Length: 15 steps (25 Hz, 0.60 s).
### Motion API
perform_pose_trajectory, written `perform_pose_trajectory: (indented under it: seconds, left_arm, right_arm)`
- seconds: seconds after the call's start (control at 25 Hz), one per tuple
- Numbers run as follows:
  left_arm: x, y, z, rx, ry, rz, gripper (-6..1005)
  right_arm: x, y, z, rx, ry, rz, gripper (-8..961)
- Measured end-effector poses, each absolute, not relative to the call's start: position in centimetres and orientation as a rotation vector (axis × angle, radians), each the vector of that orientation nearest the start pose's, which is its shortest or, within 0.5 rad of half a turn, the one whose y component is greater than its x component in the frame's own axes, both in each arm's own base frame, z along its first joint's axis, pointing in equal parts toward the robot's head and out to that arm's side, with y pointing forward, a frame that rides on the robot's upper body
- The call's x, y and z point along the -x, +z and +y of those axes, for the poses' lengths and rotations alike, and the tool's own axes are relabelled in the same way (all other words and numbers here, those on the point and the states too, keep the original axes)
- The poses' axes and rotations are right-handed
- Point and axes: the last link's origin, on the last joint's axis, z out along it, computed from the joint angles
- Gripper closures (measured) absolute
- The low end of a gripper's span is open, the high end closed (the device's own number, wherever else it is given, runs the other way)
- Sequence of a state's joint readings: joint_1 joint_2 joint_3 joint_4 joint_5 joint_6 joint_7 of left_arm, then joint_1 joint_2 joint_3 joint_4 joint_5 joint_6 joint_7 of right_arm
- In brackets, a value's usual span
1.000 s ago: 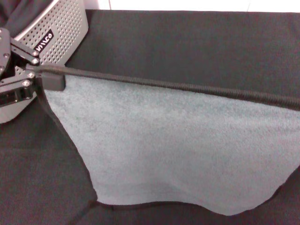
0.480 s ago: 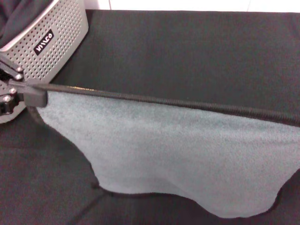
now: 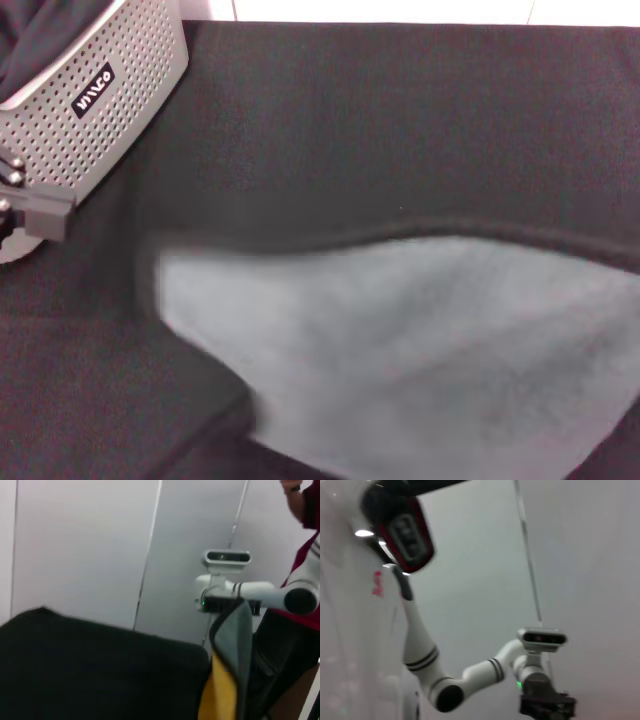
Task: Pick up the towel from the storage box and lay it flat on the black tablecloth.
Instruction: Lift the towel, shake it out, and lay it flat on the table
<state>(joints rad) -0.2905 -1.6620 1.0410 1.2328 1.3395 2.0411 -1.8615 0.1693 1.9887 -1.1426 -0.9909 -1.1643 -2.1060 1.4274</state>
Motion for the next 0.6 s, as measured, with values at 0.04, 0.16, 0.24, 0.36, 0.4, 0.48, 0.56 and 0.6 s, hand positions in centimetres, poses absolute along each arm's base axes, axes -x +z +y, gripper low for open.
perform_pose_trajectory:
  seconds: [0.04, 0.16, 0.24, 0.36, 0.4, 0.48, 0.56, 0.6]
  left_arm:
    - [20.8, 18.1, 26.0, 3.086, -0.711, -0.313, 966]
    - [21.4, 17.7, 26.9, 3.064, -0.661, -0.352, 966]
    - [21.8, 17.0, 27.9, 3.042, -0.64, -0.387, 966]
    - [21.8, 16.0, 28.9, 3.053, -0.619, -0.412, 966]
    - [21.8, 15.9, 29.1, 3.058, -0.616, -0.414, 966]
    - [21.7, 15.5, 29.5, 3.069, -0.614, -0.415, 966]
    - [21.5, 15.3, 29.7, 3.073, -0.617, -0.414, 965]
    - [21.5, 15.2, 29.7, 3.074, -0.624, -0.413, 965]
  right_arm:
    - [-21.5, 8.1, 21.7, 2.787, 1.55, 0.095, 945]
    - [-22.2, 7.8, 22.9, 2.756, 1.468, 0.167, 945]
    - [-22.5, 7.7, 23.8, 2.74, 1.425, 0.197, 945]
    - [-22.7, 7.5, 25.2, 2.74, 1.404, 0.233, 945]
    - [-22.6, 7.5, 25.5, 2.741, 1.409, 0.237, 945]
    - [-22.3, 7.5, 26.0, 2.747, 1.418, 0.226, 945]
    - [-21.8, 7.7, 26.4, 2.753, 1.42, 0.193, 945]
    - [-21.5, 7.9, 26.6, 2.752, 1.422, 0.168, 945]
